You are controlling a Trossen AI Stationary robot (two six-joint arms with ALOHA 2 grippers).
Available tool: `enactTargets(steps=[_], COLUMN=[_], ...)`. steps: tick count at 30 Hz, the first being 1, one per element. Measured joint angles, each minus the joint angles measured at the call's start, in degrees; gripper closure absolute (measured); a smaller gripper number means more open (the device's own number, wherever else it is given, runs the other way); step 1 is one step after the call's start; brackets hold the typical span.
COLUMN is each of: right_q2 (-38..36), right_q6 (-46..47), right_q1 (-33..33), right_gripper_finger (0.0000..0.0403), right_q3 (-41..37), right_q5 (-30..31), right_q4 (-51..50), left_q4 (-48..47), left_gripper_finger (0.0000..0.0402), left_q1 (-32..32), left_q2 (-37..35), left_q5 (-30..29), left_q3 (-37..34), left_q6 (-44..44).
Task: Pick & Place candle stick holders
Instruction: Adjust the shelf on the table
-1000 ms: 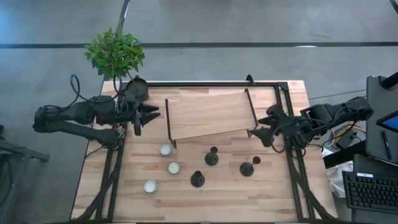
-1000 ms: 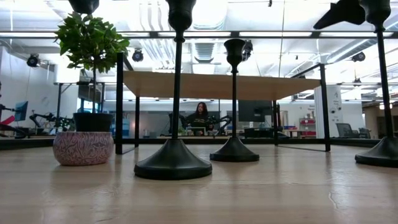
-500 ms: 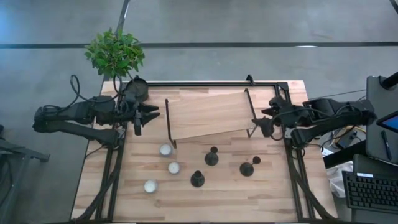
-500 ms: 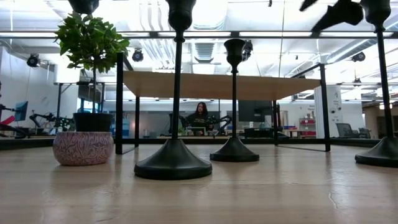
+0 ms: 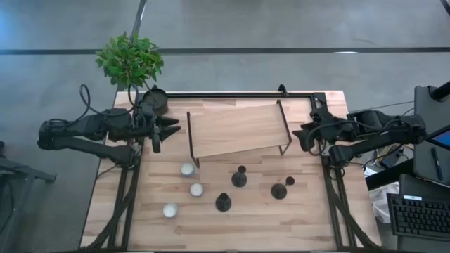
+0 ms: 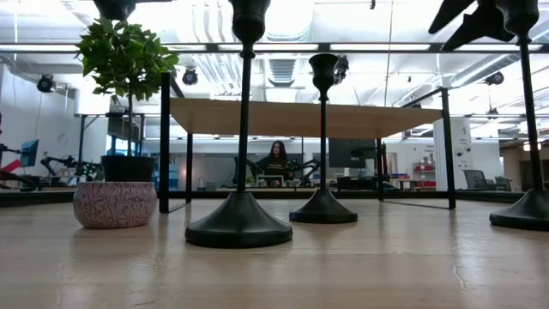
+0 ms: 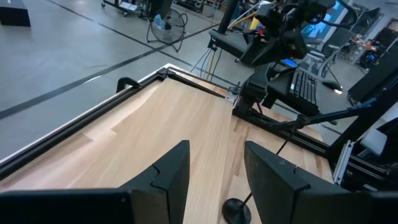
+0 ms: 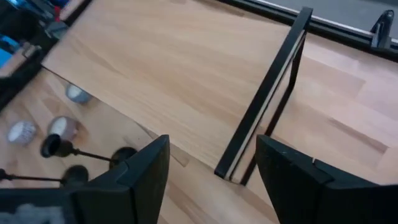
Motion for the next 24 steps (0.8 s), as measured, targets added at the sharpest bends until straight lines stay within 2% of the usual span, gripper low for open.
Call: enactTargets(steps=[4,9,17,24], right_q2=[0.61,1.11,3.82,4.61], right_q6=[-0.35,2.18,2.60,1.22], right_q1=[0.00,-0.09,-1.46,-1.46], right_gripper_finger=[0.0179,0.0182,0.0182,0.0181], right_q3=[-0.11,-0.15,-0.19,-0.20], right_q5=[-0.11,0.10,0.25,-0.24], right_q4=[0.39,0.36,0.51,0.48], left_q4=[-2.20,-5.79,-6.73,-15.22], left_gripper_finger=[0.0252,0.0252,0.0252,0.0252], left_q1=[0.00,0.02,0.06,0.07], left_q2=[0.00,0.70,4.93,7.74], left_q5=[0.04,-0.25,-1.48,-2.87], left_q3=[0.04,0.04,0.04,-0.07], left_q6=[-1.75,-8.59,-13.14,-23.50])
